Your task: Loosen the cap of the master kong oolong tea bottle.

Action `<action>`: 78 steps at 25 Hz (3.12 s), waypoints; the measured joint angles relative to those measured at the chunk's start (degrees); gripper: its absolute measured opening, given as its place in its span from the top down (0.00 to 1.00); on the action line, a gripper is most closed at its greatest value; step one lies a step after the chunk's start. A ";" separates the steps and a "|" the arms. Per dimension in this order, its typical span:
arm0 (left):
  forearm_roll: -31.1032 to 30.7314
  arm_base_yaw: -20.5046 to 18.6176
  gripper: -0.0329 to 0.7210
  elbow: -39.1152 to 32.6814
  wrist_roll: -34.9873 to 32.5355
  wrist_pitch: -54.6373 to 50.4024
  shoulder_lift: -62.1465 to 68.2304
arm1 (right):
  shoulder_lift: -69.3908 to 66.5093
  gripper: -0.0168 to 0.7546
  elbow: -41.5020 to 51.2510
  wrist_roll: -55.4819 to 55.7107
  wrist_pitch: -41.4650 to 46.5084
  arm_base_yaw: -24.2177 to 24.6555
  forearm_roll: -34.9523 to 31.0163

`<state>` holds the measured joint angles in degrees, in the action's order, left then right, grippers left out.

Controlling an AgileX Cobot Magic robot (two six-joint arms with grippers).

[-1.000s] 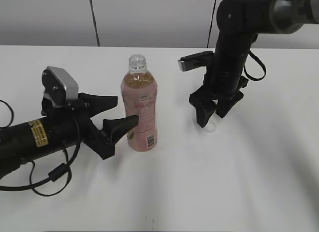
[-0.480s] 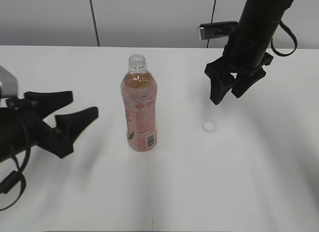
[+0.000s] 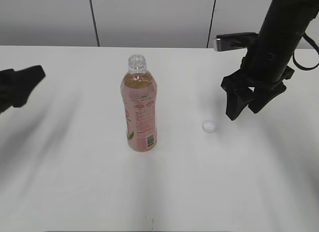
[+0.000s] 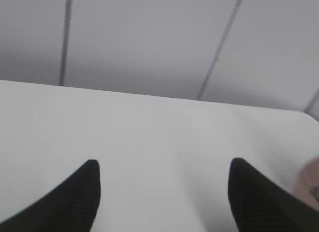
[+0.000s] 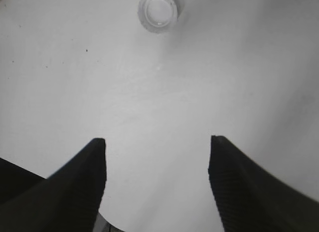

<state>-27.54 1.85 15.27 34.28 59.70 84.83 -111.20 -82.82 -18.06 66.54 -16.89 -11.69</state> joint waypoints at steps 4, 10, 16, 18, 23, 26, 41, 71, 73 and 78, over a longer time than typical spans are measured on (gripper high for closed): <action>0.46 -5.07 0.31 2.03 0.62 -7.41 -3.95 | 0.26 0.35 1.20 0.00 -0.69 0.00 -0.11; -10.42 -6.19 0.32 8.84 7.45 -26.98 -9.87 | 0.31 0.35 1.28 0.00 -1.68 0.00 -1.80; -19.02 -6.26 0.32 13.24 14.83 -34.63 -13.30 | 0.30 0.35 1.28 -0.42 -2.48 0.00 -2.91; -20.18 -6.26 0.32 13.33 16.27 -34.95 -13.60 | 0.30 0.35 1.28 -0.48 -2.59 0.00 -3.02; -30.90 -6.26 0.32 13.33 16.87 -37.50 -13.60 | 0.32 0.35 1.28 -0.87 -2.72 0.00 -3.43; -36.35 -6.26 0.33 13.33 11.56 -37.00 -13.60 | 0.37 0.35 1.28 -0.89 -3.56 0.00 -4.24; -43.92 -6.26 0.37 13.33 -12.44 -32.96 -13.72 | 0.37 0.35 1.28 -2.16 -4.14 0.00 -5.13; 29.12 -5.81 0.50 16.21 -27.97 -104.44 -59.11 | 10.12 0.42 9.70 -1.21 -3.96 0.00 -6.98; 28.50 -5.40 0.50 16.86 -27.97 -106.11 -61.06 | 15.03 0.45 13.13 0.61 -4.86 0.00 -4.41; 27.54 -1.93 0.50 17.37 -28.03 -110.46 -63.55 | 25.95 0.46 21.11 5.76 -4.98 0.00 2.33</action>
<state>0.00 -0.09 32.64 6.25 -50.75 21.27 -85.26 -61.71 -12.30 61.56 -16.89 -9.36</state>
